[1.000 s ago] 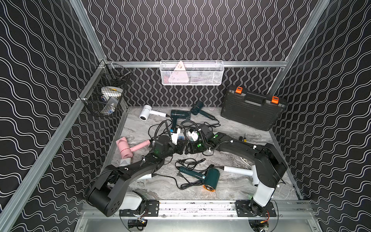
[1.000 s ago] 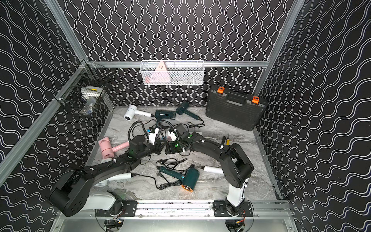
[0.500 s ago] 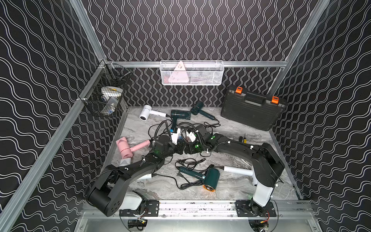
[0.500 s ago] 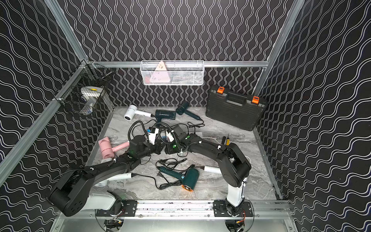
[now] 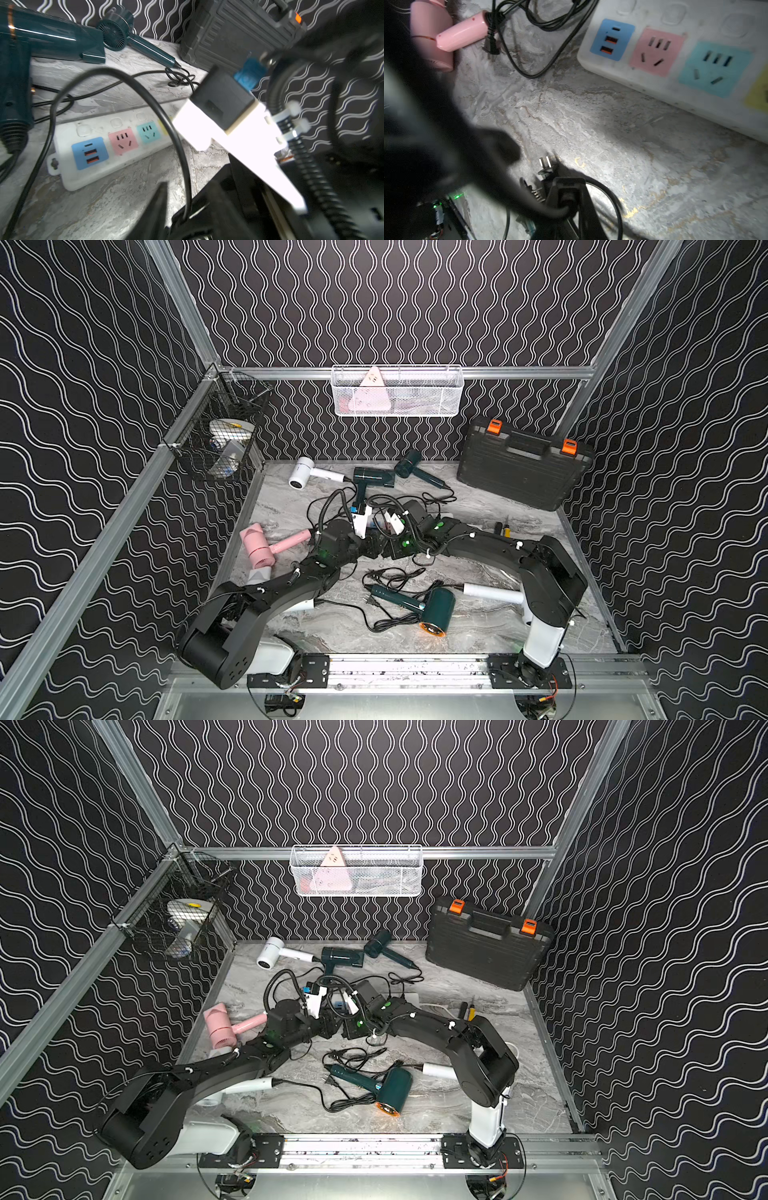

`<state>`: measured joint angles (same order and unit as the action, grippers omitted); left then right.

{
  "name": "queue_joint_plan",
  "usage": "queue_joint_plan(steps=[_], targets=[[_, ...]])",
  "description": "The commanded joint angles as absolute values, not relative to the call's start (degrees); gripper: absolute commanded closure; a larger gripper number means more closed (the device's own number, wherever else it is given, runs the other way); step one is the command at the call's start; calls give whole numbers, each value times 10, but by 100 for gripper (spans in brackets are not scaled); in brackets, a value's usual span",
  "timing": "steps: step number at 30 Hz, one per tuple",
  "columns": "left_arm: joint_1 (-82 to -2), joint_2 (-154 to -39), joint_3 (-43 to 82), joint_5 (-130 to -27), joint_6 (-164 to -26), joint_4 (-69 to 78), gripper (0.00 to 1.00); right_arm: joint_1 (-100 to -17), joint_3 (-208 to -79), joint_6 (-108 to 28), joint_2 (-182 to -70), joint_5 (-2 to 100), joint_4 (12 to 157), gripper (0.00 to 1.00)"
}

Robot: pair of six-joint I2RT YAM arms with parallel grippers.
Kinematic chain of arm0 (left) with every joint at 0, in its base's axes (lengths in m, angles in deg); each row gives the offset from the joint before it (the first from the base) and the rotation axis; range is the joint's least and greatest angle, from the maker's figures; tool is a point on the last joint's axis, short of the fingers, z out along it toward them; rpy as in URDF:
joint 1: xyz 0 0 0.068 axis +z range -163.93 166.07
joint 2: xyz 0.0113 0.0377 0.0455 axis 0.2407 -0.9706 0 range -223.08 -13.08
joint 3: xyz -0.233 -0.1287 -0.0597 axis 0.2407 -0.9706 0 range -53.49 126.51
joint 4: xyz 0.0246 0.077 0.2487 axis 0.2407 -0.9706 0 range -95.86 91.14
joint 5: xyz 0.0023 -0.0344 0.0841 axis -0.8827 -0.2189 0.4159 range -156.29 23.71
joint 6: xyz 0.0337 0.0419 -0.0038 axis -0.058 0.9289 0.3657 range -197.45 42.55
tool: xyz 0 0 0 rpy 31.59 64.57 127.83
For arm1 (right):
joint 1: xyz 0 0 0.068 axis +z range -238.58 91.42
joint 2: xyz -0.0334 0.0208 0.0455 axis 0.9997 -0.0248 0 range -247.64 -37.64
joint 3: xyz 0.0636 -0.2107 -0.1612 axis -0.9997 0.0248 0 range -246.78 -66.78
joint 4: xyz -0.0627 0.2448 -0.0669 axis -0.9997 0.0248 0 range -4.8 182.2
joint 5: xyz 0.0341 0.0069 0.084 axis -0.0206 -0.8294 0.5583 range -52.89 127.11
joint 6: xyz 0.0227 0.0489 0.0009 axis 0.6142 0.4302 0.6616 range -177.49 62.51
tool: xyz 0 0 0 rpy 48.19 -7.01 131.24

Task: Charge the blow dryers
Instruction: Pick up the plug from the center of the board, then insert the plug into the socket.

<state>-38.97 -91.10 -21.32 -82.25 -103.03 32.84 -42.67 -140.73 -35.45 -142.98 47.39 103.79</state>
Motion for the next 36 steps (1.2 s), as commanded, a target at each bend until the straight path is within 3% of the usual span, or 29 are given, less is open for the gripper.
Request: queue_joint_plan(steps=[1, 5, 6, 13, 23, 36], targets=[[-391, -900, -218, -810, -1032, 347, 33, -427, -1410, -345, -1425, 428, 1032, 99], [-390, -881, -223, -742, -1039, 309, 4, -446, -1421, -343, -1421, 385, 1046, 99], [-390, -875, -224, -724, -1040, 299, 1, -453, -1424, -342, -1420, 376, 1049, 99], [-376, -857, -225, -624, -1063, 233, 1, -505, -1452, -342, -1435, 308, 1051, 99], [-341, -867, -232, -644, -1091, 238, 1, -524, -1497, -345, -1503, 249, 1039, 99], [-336, -860, -237, -647, -1092, 243, 1, -525, -1513, -346, -1532, 245, 1023, 99]])
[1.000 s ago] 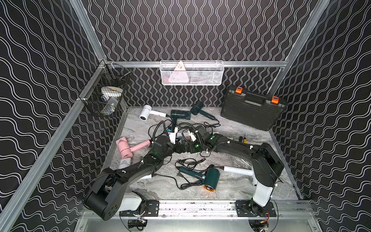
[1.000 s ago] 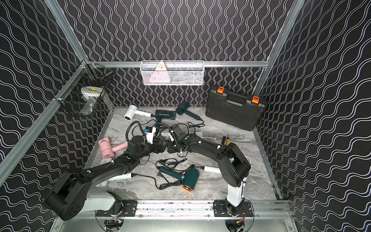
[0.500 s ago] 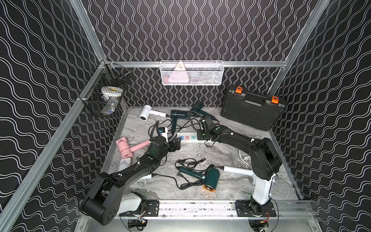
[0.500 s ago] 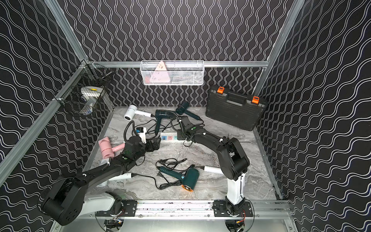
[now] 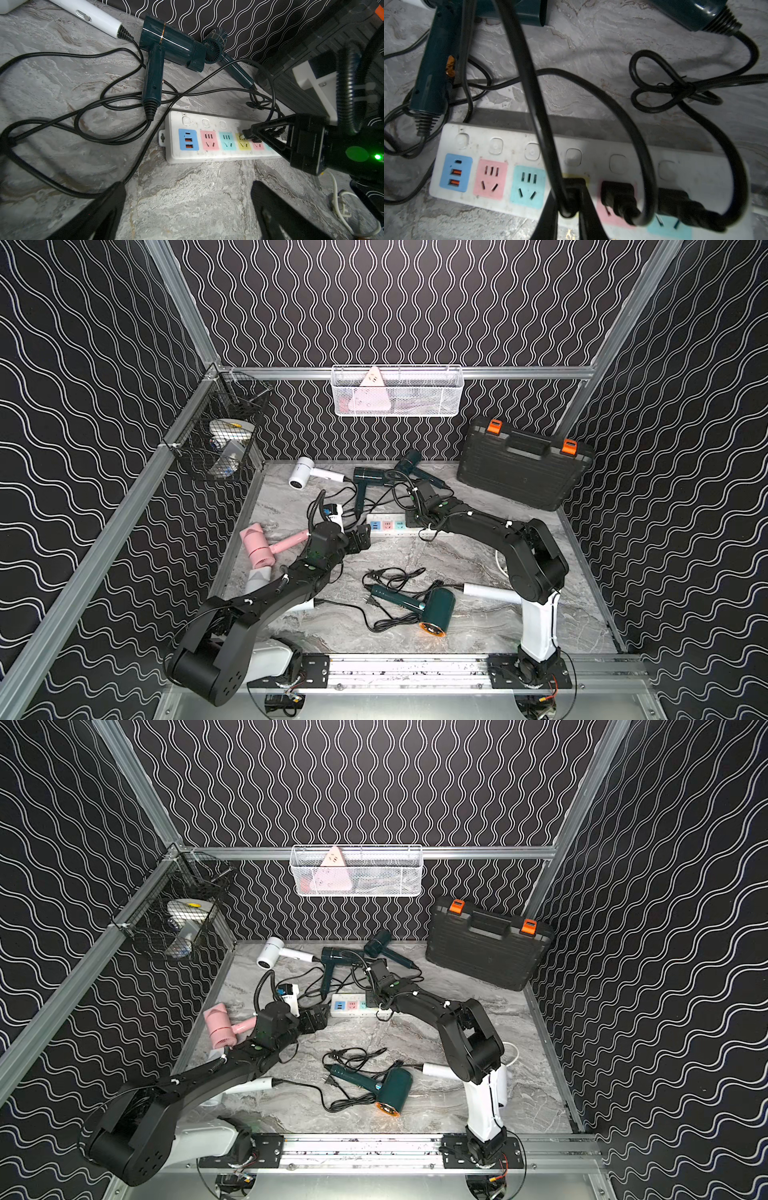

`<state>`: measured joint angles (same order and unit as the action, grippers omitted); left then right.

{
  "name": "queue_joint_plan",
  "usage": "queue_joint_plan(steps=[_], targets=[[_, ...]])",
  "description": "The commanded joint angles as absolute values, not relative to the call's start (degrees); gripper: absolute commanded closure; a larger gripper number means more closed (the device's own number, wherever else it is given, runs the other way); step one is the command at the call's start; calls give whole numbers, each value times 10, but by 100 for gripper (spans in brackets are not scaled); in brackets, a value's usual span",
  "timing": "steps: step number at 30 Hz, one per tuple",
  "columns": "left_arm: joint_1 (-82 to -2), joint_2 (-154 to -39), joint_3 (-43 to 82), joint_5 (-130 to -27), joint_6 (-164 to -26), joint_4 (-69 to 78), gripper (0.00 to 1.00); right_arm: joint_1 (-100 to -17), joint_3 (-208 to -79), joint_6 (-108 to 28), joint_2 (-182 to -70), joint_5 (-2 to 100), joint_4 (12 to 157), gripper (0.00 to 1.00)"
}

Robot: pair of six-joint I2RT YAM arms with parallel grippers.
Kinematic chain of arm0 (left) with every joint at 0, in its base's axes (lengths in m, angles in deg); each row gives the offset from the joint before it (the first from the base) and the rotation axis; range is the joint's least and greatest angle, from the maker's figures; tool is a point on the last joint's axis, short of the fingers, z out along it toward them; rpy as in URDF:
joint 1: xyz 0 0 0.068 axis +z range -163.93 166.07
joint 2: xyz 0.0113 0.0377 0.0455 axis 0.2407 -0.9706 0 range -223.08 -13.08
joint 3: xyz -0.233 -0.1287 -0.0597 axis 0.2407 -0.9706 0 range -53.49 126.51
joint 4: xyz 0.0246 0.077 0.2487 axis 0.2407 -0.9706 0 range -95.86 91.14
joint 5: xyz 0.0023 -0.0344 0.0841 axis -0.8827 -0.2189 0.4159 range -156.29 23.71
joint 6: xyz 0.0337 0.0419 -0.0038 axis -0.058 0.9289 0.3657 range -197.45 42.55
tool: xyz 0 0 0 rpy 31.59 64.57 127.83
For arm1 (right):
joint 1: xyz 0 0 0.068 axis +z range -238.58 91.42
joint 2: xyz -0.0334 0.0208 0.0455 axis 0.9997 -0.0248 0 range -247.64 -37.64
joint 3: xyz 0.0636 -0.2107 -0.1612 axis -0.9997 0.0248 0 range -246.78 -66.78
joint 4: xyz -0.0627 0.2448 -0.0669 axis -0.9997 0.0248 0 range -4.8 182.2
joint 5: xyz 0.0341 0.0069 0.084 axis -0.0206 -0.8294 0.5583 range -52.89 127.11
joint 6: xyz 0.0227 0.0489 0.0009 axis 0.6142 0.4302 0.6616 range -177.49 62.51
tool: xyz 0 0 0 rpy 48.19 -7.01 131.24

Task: Charge the blow dryers
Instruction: Insert the plug into the socket.

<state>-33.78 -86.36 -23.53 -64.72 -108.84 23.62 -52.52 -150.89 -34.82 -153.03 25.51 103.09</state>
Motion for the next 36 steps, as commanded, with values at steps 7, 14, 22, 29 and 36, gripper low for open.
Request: queue_joint_plan(steps=[7, 14, 22, 29, 36], targets=[[-337, -854, -240, -645, -1090, 244, 1, -525, -1506, -344, -1548, 243, 1019, 99], [-336, -849, -242, -641, -1090, 243, 1, -509, -1478, -348, -1544, 211, 1015, 100], [-336, -844, -245, -636, -1090, 243, 1, -485, -1453, -342, -1543, 177, 1028, 100], [-335, -840, -246, -636, -1090, 243, 1, -481, -1425, -328, -1539, 183, 1024, 100], [-336, -836, -247, -632, -1090, 241, 1, -482, -1410, -315, -1539, 184, 1030, 100]])
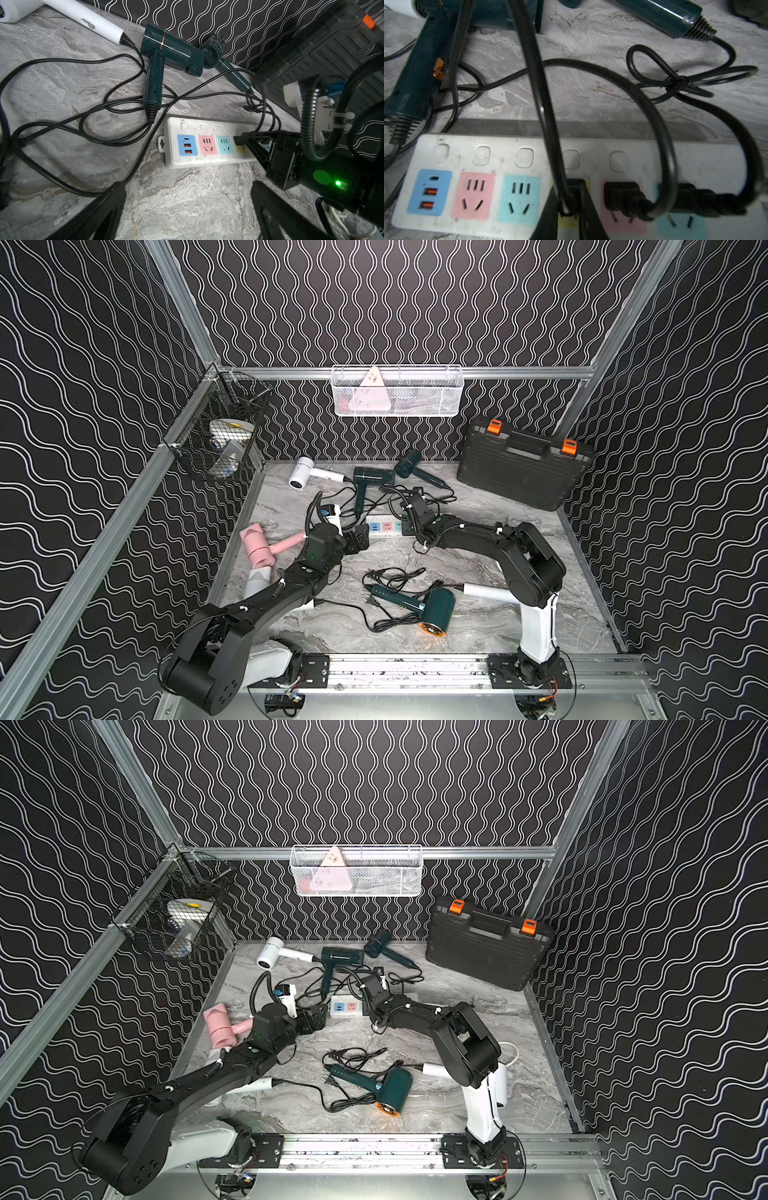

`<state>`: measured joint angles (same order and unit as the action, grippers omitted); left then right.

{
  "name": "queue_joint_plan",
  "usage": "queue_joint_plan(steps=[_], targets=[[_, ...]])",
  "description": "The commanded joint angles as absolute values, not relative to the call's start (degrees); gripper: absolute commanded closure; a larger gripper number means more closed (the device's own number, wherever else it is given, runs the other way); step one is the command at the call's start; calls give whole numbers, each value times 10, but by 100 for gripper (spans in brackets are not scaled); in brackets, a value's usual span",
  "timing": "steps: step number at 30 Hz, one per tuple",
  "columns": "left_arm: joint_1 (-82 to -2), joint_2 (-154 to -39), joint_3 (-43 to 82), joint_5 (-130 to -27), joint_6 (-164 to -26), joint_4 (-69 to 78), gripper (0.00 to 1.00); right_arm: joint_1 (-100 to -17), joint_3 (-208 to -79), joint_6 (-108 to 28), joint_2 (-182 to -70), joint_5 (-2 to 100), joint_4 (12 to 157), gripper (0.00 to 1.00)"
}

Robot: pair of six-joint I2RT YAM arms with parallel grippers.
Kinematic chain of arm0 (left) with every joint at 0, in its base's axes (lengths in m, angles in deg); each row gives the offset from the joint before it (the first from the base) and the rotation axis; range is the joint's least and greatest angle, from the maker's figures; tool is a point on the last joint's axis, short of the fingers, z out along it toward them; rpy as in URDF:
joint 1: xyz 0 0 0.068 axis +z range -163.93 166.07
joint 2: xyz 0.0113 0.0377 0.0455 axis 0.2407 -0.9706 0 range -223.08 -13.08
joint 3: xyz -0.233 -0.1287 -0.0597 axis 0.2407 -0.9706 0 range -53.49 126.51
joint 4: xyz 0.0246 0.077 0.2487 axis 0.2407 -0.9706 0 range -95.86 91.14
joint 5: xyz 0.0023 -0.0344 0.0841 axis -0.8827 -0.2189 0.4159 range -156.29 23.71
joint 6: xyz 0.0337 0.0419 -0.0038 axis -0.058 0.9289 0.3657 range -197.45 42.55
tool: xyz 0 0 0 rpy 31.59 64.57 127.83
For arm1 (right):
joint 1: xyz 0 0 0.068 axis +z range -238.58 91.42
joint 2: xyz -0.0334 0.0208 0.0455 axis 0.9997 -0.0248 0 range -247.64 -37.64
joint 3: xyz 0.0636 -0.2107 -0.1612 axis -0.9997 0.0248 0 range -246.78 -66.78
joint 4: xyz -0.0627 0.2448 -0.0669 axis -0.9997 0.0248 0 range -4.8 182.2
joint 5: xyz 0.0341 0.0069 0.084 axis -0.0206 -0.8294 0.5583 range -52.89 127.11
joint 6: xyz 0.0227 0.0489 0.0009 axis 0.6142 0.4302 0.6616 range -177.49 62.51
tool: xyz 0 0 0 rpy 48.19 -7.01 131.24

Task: Charge the blow dryers
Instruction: Insert the plug into the socket, then pick up the plug from the center of the board.

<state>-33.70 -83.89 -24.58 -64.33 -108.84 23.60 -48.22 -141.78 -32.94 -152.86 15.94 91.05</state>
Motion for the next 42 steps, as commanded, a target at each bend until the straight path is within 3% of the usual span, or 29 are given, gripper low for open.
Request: queue_joint_plan(steps=[1, 5, 14, 18, 26, 34, 42], targets=[[-335, -835, -247, -631, -1089, 240, 1, -481, -1416, -315, -1531, 183, 1036, 98], [-336, -832, -248, -627, -1089, 239, 1, -482, -1450, -322, -1502, 185, 1063, 77], [-336, -824, -247, -615, -1080, 230, 1, -482, -1505, -344, -1468, 218, 1098, 52], [-336, -801, -253, -603, -1075, 226, 1, -483, -1470, -360, -1415, 276, 1082, 40], [-336, -743, -275, -593, -1069, 231, 1, -485, -1356, -369, -1278, 418, 1077, 1], [-336, -753, -290, -550, -1057, 234, 1, -495, -1173, -356, -1161, 434, 975, 0], [-319, -810, -242, -483, -1084, 127, 1, -548, -1142, -312, -1134, 419, 929, 0]])
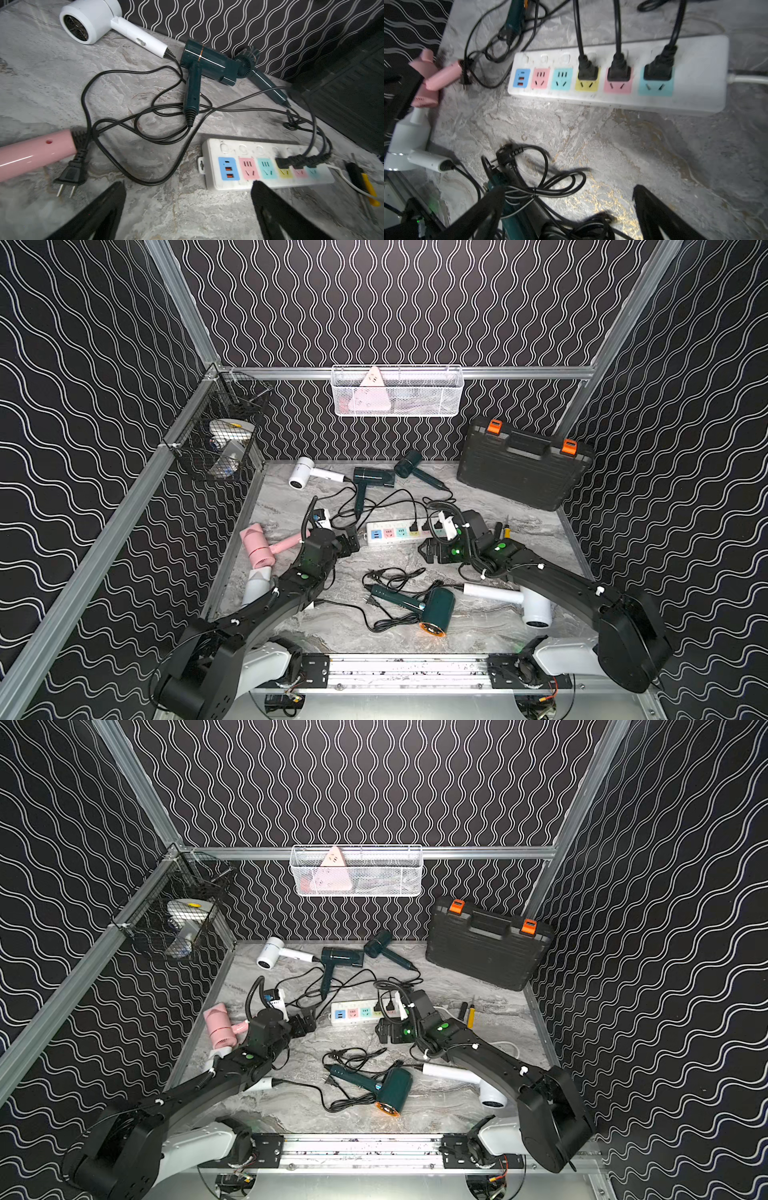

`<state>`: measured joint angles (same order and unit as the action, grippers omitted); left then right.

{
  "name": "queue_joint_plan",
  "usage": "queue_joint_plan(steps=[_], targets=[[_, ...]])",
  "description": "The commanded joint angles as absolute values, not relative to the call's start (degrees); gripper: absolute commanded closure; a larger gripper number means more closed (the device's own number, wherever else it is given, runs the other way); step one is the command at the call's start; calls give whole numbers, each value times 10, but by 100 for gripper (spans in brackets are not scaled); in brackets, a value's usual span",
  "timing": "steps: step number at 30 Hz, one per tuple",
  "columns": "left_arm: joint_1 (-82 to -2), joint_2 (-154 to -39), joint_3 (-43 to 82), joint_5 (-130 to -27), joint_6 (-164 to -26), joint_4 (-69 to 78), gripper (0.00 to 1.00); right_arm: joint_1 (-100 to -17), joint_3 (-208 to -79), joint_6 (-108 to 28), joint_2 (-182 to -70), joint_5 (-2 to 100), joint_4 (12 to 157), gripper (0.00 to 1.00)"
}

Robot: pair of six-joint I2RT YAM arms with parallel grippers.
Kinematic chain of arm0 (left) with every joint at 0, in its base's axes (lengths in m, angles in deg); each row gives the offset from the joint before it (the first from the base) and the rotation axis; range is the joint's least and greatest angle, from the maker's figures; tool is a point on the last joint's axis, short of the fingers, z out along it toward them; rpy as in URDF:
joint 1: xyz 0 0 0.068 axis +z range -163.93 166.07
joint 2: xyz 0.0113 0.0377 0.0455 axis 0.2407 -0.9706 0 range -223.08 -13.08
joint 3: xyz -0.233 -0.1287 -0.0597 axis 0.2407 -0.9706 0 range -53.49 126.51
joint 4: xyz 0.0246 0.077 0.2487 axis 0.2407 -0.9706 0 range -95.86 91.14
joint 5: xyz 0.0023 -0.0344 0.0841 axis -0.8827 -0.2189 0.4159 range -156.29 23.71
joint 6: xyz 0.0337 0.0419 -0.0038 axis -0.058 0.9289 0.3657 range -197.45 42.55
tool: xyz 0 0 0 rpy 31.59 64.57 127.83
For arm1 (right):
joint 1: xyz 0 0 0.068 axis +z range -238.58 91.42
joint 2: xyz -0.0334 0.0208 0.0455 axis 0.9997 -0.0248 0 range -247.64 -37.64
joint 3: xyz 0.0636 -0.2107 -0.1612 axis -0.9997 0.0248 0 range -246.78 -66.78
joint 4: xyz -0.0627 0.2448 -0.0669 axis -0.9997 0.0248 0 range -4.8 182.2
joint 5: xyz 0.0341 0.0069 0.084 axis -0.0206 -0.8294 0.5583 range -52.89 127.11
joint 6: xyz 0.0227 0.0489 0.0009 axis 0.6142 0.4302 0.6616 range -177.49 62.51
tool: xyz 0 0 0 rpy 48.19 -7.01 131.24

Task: Charge the blow dryers
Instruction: Pick up the plug from the center of the board.

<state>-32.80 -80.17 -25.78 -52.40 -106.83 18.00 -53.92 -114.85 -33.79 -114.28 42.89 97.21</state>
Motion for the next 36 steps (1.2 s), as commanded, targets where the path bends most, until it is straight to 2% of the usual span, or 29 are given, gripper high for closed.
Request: queue_joint_plan(steps=[1, 6, 16, 25, 33, 36], targets=[[-312, -814, -233, -477, -1097, 99, 1, -552, -1137, -308, -1130, 421, 923, 0], [-267, -864, -196, -507, -1142, 4, 5, -559, -1112, -300, -1122, 446, 891, 0], [-198, -932, -158, -502, -1113, -38, 10, -560, -1095, -301, -1101, 416, 884, 0], [-158, -1020, -104, -545, -1094, -53, 38, -560, -1090, -301, -1096, 402, 885, 0], [-140, -1076, -60, -571, -1083, -65, 51, -560, -1091, -301, -1102, 400, 888, 0], [-134, -1073, -53, -561, -1080, -68, 51, -561, -1093, -300, -1106, 404, 890, 0]])
